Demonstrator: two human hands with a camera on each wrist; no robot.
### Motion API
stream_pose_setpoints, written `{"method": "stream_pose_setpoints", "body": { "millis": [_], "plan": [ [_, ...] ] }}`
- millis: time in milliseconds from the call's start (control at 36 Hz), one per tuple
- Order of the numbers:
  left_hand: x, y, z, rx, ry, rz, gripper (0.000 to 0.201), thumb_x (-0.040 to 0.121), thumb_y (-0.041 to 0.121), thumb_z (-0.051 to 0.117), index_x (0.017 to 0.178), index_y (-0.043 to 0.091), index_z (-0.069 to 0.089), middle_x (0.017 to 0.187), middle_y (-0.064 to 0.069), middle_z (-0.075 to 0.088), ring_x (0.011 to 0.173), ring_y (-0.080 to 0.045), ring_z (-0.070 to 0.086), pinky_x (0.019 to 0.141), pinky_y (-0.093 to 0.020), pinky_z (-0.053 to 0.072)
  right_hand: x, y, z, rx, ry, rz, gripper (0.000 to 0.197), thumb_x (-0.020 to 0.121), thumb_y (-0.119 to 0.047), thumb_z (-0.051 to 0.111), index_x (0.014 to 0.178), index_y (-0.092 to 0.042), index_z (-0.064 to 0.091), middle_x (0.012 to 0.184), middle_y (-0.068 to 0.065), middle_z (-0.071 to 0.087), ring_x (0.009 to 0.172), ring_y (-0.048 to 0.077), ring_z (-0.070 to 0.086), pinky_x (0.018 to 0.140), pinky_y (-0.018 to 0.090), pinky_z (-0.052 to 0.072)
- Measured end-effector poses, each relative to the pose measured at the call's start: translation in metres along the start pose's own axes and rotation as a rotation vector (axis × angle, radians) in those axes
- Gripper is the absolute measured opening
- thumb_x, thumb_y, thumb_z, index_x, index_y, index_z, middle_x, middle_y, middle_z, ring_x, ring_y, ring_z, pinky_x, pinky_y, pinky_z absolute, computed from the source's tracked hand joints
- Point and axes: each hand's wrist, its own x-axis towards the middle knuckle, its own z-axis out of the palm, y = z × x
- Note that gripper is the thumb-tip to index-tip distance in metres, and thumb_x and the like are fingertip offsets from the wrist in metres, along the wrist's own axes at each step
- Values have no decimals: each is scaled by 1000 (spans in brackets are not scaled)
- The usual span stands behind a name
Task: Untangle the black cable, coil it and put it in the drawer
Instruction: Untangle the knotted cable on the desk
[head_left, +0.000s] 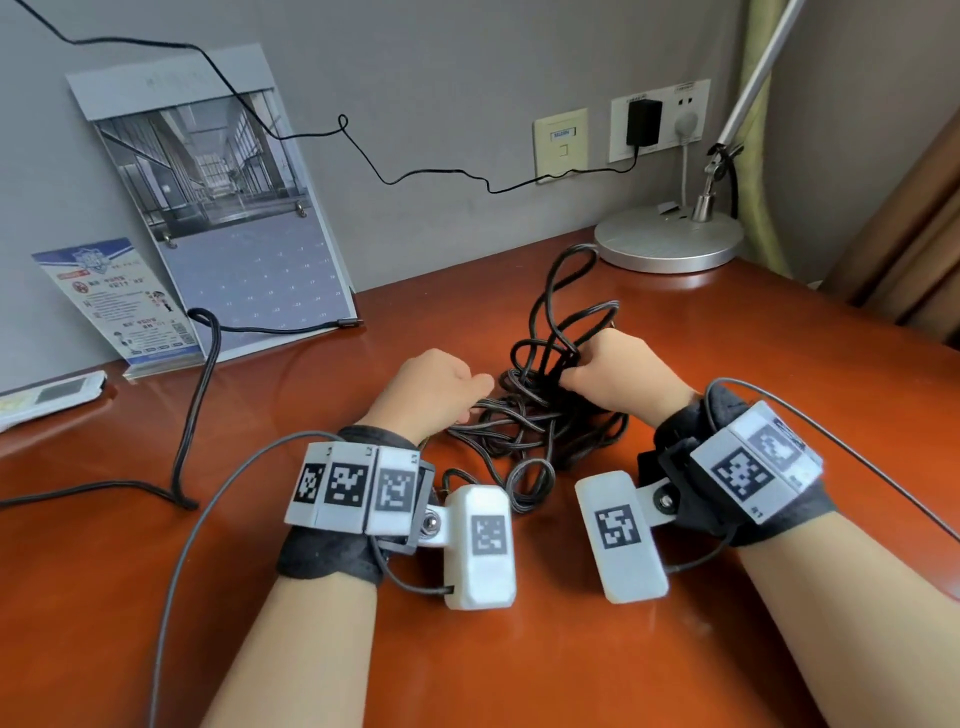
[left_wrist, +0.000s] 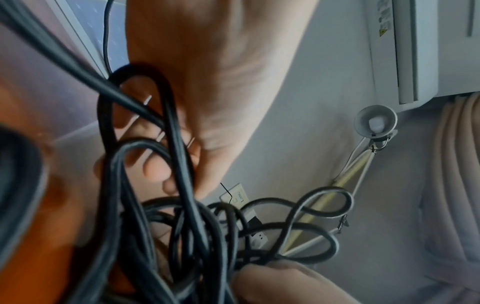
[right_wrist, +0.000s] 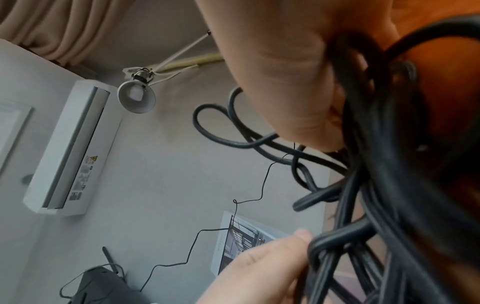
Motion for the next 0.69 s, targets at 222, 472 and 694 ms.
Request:
{"method": "stream_pose_setpoints", "body": {
  "millis": [222, 472, 694],
  "plan": [
    [-2, 9, 5, -177, -1, 20, 33, 89, 3, 44, 69, 26, 58, 97, 10, 64, 88, -12, 57, 69, -23, 42, -2, -2, 2, 167, 121, -98, 20, 92, -18, 54, 103, -9, 67, 96, 7, 69, 85, 18, 58, 68, 19, 36],
    [-4, 17, 0, -674, 113, -81, 15, 95, 16, 50, 85, 15, 61, 83, 4, 63, 81, -12, 56, 82, -28, 46, -8, -8, 2, 201, 211, -250, 22, 92, -17, 54, 99, -1, 68, 84, 14, 66, 77, 27, 58, 64, 30, 39],
    [-4, 26, -13, -1465, 118, -187, 25, 99, 7, 38, 76, 8, 48, 75, -6, 55, 77, -18, 57, 90, -37, 48, -3, -9, 6, 256, 396, -318, 17, 92, -8, 53, 96, 0, 67, 88, 11, 67, 77, 21, 59, 64, 21, 42]
  ]
}}
